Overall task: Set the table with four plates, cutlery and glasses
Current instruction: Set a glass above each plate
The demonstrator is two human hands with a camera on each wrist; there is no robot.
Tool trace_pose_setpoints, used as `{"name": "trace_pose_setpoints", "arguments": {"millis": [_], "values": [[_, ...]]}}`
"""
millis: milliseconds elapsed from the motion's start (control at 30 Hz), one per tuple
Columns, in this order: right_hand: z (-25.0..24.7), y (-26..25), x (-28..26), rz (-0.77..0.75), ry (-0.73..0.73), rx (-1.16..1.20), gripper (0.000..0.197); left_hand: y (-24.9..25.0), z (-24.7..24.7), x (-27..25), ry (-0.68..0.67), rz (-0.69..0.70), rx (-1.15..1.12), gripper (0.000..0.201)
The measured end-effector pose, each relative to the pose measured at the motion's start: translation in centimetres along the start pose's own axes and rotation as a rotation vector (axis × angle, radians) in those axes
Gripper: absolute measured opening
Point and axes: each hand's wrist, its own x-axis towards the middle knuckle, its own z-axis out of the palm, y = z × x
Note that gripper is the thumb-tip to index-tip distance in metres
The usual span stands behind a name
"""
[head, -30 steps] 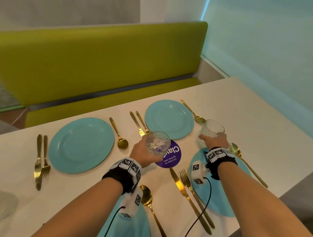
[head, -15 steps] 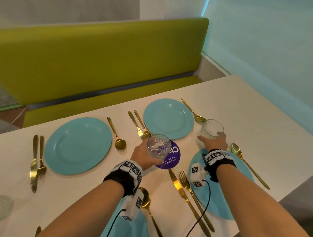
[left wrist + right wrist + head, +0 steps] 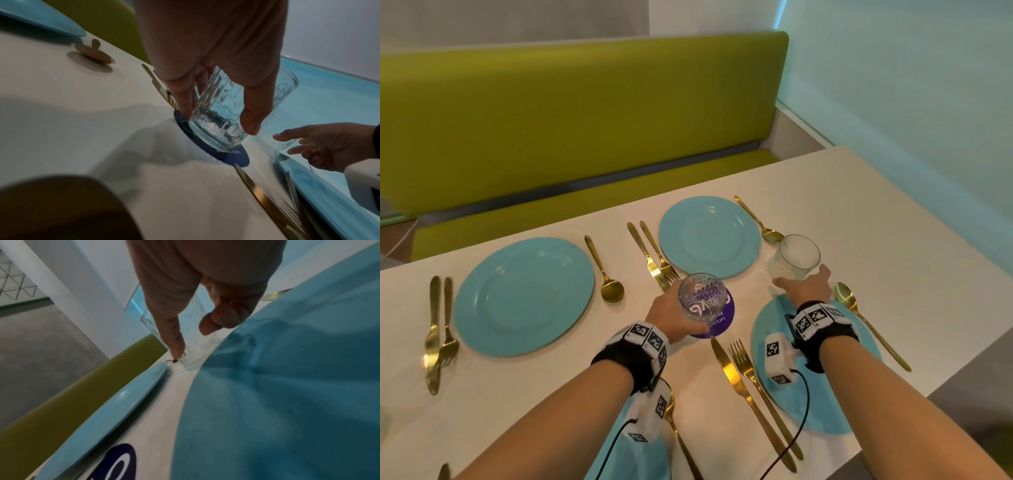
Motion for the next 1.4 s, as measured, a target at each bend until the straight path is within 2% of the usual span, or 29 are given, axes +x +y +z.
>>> {"name": "trace_pose_setpoints", "arguments": {"millis": [233,400,567,667,867,967,1067,1100,1167,1233,1300,1400], "values": [[-0.8,1.2,-0.9,-0.019,-0.005,-0.012,0.106,0.6,0.4,-0.6,-0.018,-0.03,0.002,0.096],[-1.4,1.2,-3.4,-0.05,0.029,0.0,0.106,0.9,-1.3,-2.7,-0.053,-0.031,0.041,0.101],[-1.4,0.1,-8.7,-0.093,0.062,0.026,0.099,-0.2,-5.4,-7.0,0.042,-0.052,-0.002,0.098],[-0.9,-0.3,-13.0,-0.152,0.081,0.04,0.086,-1.8,-8.3,-10.6,0.111,-0.026,-0.041,0.083],[3.5,-2.3,-23.8,-0.303,0.033,0.038,0.07,-7.5,-13.7,-17.4,0.225,0.004,-0.116,0.036],[7.4,-3.4,-29.5,-0.403,-0.059,-0.051,0.064,-11.2,-17.0,-20.5,0.196,-0.066,-0.131,0.017],[13.2,-3.6,-35.7,-0.466,-0.289,-0.145,0.061,-15.1,-21.2,-24.0,0.068,-0.249,-0.046,0.011],[15.3,-3.3,-37.7,-0.465,-0.387,-0.187,0.063,-16.4,-22.6,-25.1,0.023,-0.332,0.018,0.016],[19.5,-2.5,-41.3,-0.454,-0.564,-0.284,0.068,-19.4,-25.5,-27.1,0.026,-0.485,0.076,0.023],[23.1,-1.9,-44.3,-0.478,-0.683,-0.365,0.076,-22.4,-28.1,-28.7,0.064,-0.597,0.074,0.025],[25.8,-1.6,-46.7,-0.513,-0.754,-0.43,0.083,-25.5,-30.3,-29.8,0.144,-0.674,0.136,0.043],[28.4,-1.5,-48.8,-0.542,-0.79,-0.478,0.095,-28.8,-32.0,-30.7,0.41,-0.691,0.13,0.075]]}}
